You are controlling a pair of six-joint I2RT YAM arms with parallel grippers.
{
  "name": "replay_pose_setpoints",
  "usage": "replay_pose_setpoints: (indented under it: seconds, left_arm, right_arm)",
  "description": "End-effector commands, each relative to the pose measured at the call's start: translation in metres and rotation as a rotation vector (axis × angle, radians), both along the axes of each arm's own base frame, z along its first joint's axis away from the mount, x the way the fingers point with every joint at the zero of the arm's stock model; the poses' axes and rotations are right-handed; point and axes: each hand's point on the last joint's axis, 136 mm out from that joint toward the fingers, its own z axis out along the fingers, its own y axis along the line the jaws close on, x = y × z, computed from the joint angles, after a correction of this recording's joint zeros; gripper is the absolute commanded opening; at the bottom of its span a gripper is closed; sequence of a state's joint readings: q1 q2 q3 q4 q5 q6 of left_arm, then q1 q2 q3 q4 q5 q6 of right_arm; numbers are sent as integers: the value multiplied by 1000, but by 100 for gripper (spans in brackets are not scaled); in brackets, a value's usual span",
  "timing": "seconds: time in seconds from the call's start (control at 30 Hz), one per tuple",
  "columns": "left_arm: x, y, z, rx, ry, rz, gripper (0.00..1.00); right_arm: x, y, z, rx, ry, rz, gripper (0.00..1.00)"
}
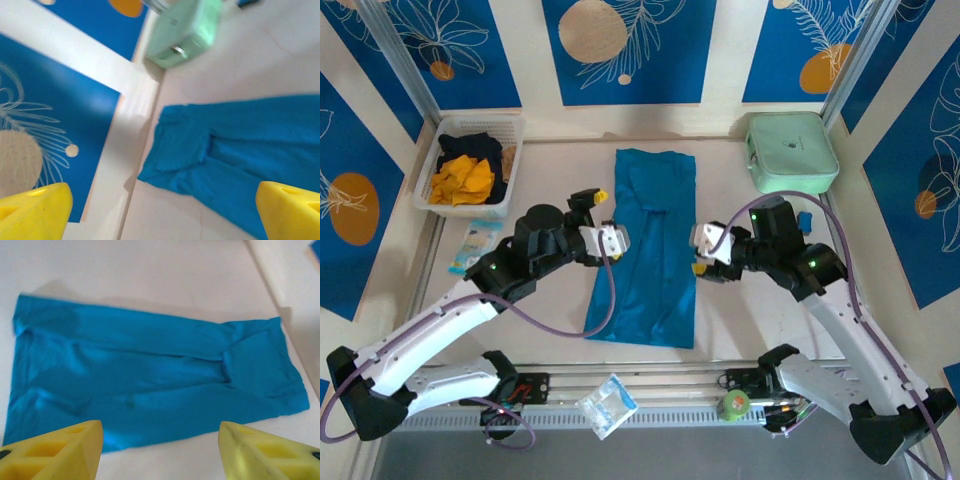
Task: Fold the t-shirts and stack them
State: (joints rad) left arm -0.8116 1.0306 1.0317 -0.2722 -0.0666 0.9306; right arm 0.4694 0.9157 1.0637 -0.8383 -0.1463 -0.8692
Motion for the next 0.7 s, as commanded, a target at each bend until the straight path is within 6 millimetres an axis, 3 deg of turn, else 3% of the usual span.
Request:
replay_pose_setpoints:
  seconds: [0.0,0.17,0.3,0.47,0.67]
  left_arm:
    - [-29,15,-44,312,61,-169,91]
    - [-50,42,-112,533,167,-202,99]
    - [-55,48,-131,557,171,-206,99]
    - [-59,56,-138,569,168,-198,99]
    - [-72,70,-152,607,185,-218,99]
  right_arm:
    - [-39,-6,-39,-193,35,194,63]
    - [-69,0,-114,-414,163,317,58]
    - [-80,3,-158,-543,200,360,57]
    - [-100,1,-189,-632,215,425,57]
    - [-110,-2,-206,-686,207,477,57]
